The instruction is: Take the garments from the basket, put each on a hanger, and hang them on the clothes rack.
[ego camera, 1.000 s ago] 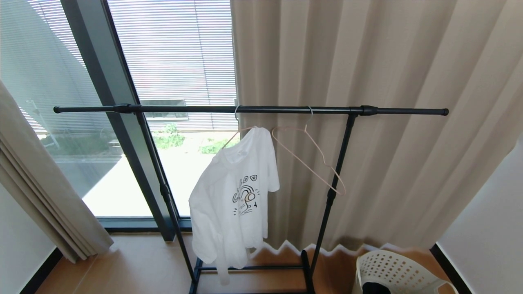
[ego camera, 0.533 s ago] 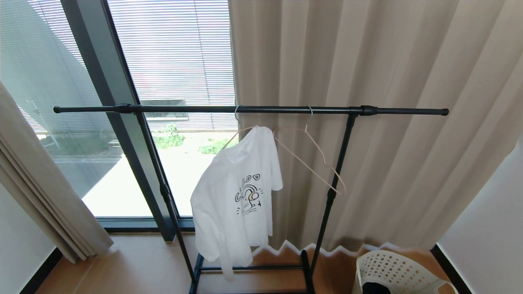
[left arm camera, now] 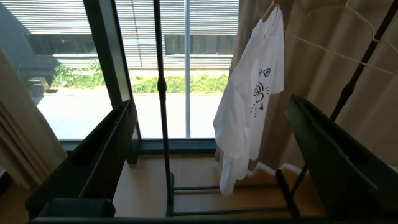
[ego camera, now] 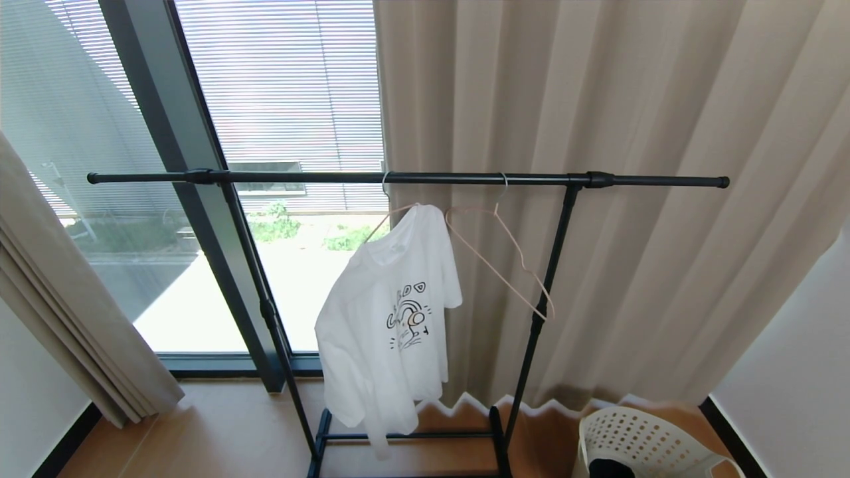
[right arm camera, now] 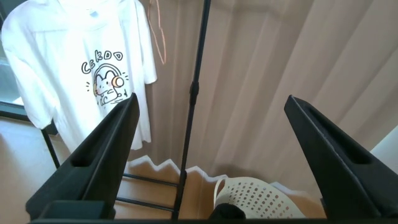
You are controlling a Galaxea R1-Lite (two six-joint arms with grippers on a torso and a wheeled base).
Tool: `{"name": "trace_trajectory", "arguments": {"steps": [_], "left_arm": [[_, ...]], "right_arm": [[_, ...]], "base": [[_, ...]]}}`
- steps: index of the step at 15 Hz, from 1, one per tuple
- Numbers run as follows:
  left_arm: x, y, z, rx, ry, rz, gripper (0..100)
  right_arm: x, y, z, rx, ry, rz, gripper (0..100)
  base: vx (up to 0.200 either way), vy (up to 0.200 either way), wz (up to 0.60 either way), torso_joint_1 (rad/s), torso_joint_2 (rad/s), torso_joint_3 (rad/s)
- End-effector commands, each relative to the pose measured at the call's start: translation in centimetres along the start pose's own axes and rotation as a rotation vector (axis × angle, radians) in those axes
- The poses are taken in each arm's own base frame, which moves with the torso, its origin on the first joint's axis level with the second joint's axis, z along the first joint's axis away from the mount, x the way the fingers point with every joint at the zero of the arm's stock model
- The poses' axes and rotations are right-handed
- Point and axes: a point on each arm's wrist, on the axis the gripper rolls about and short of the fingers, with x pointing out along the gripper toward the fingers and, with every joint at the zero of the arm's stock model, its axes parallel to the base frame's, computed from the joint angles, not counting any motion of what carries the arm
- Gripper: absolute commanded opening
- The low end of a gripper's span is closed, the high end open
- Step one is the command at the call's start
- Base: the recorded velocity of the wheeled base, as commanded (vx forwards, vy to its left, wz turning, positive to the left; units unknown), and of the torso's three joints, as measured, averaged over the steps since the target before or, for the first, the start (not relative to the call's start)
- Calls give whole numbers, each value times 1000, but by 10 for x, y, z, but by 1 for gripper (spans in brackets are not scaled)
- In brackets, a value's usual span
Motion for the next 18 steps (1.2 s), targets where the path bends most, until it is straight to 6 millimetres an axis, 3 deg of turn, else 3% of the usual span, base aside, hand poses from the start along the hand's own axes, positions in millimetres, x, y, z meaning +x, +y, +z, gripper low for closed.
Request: {"name": "trace_trajectory", "arguments": {"steps": [1,5,18], "left_arm": [[0,0,0,-1,-2,-1,100],[0,0,0,-3,-2,-1,100],[0,0,0,-4,-2,-1,100]], "right_arm": [[0,0,0,0,1,0,100],[0,0,0,-3,2,4,100],[0,0,0,-2,1,4,100]], "base": [[0,0,0,0,0,0],[0,0,0,-10,18,14],[0,0,0,-147,339,183]]}}
